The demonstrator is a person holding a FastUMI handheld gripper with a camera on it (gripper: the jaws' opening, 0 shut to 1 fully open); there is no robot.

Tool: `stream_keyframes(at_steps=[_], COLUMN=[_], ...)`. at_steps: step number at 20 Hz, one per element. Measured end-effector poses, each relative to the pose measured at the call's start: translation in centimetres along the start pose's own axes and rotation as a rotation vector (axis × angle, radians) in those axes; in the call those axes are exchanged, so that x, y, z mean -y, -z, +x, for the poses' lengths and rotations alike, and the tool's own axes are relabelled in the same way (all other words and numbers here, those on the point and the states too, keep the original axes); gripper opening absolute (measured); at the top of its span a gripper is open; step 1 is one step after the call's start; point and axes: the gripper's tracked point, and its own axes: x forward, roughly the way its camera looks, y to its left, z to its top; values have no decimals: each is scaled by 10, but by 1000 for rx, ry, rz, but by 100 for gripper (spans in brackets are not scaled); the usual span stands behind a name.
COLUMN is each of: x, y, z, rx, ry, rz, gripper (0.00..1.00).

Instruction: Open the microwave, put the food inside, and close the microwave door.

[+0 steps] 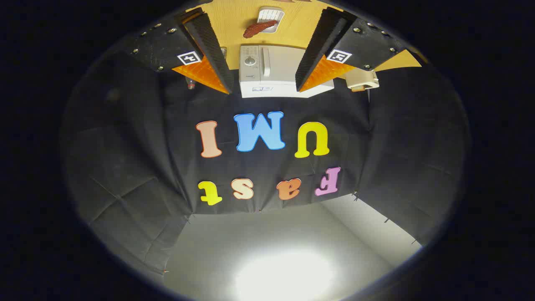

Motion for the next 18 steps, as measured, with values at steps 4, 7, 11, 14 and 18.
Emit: stream_keyframes(at_steps=[4,7,11,14,18], x=[2,1,2,1,-1], y=[-5,-9,-8,-8,-7], z=[-4,-7,-7,-6,-5], rx=[8,20,18,19,13], ry=[0,-3,2,4,3], rz=[0,4,-13,-14,-20], gripper=[93,93,93,93,93])
